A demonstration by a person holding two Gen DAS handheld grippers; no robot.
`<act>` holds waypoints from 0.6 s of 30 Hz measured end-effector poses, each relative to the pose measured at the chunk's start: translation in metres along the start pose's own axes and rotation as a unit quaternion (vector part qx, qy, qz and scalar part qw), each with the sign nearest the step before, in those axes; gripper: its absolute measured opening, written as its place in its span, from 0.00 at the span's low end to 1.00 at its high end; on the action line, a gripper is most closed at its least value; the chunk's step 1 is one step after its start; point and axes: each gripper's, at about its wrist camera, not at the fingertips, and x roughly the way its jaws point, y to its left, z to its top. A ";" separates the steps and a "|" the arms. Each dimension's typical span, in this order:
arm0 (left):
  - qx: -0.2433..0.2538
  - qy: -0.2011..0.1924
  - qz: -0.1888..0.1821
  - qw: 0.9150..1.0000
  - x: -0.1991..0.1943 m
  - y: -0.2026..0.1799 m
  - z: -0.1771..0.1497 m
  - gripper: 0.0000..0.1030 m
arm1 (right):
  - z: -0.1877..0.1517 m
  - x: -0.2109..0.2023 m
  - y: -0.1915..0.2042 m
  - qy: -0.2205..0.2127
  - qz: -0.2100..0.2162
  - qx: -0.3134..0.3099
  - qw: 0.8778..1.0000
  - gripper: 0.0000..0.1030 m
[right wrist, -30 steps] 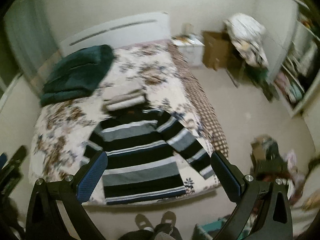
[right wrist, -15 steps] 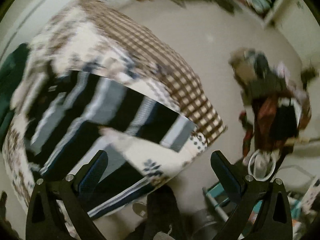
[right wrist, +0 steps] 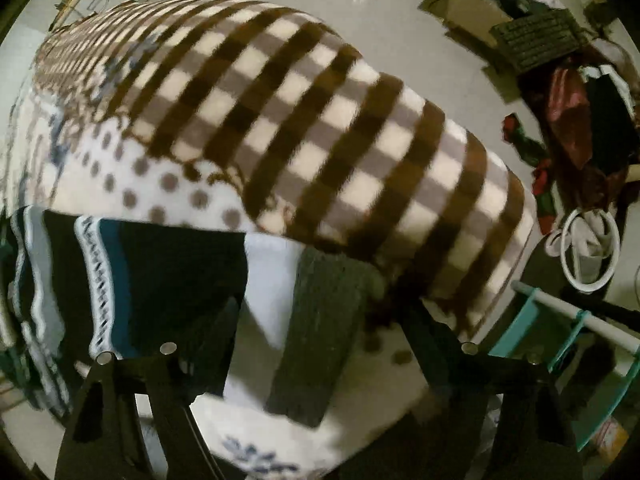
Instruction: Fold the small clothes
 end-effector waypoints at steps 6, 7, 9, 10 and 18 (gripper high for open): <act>0.020 -0.003 -0.010 1.000 0.016 -0.007 -0.003 1.00 | -0.015 -0.005 0.011 -0.049 -0.019 -0.036 0.998 0.07; 0.024 -0.004 -0.010 1.000 0.018 -0.007 -0.002 1.00 | -0.017 -0.010 0.009 -0.058 -0.022 -0.040 0.997 0.07; 0.031 -0.005 -0.015 0.999 0.018 -0.008 -0.002 1.00 | -0.016 -0.025 0.000 -0.080 -0.029 -0.037 0.996 0.07; 0.032 -0.007 -0.017 0.999 0.018 -0.006 -0.002 1.00 | -0.013 -0.032 -0.006 -0.091 -0.028 -0.031 0.995 0.07; 0.044 -0.012 -0.035 0.998 0.020 -0.004 -0.003 1.00 | 0.014 -0.021 -0.045 -0.007 0.043 0.036 0.998 0.56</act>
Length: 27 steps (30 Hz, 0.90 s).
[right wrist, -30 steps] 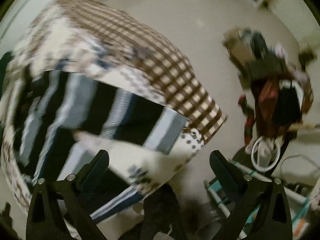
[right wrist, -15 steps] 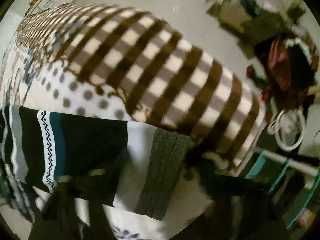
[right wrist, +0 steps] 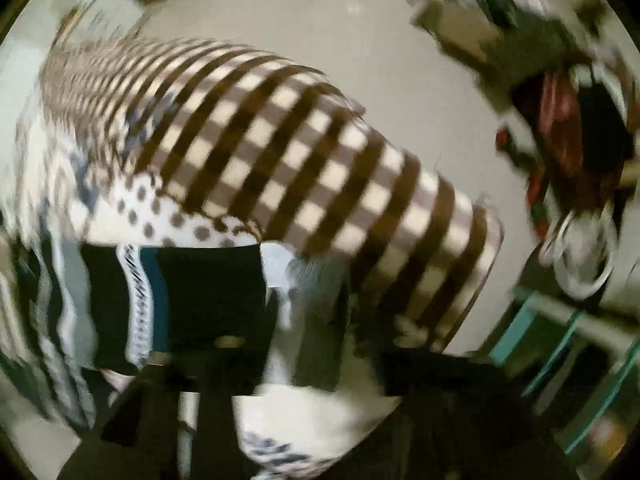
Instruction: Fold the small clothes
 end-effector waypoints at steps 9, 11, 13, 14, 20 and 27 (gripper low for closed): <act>0.001 0.007 -0.011 1.000 0.014 0.010 -0.001 1.00 | -0.011 0.050 -0.044 -0.007 0.080 0.074 0.994 0.60; -0.002 0.008 -0.011 1.000 0.016 0.014 0.000 1.00 | -0.016 0.057 -0.032 -0.031 0.041 0.049 0.997 0.51; -0.010 0.007 -0.013 1.000 0.018 0.022 0.003 1.00 | -0.019 0.064 -0.026 -0.035 0.014 0.038 0.999 0.07; -0.012 0.006 -0.014 1.000 0.017 0.024 0.003 1.00 | -0.021 0.066 -0.025 -0.032 0.019 0.038 0.999 0.07; -0.047 -0.003 -0.027 0.999 0.007 0.064 0.013 1.00 | -0.046 0.018 0.020 -0.066 0.054 -0.015 0.996 0.06; -0.122 -0.027 -0.015 0.992 -0.009 0.151 0.026 1.00 | -0.115 -0.054 0.215 -0.067 0.134 -0.198 0.969 0.06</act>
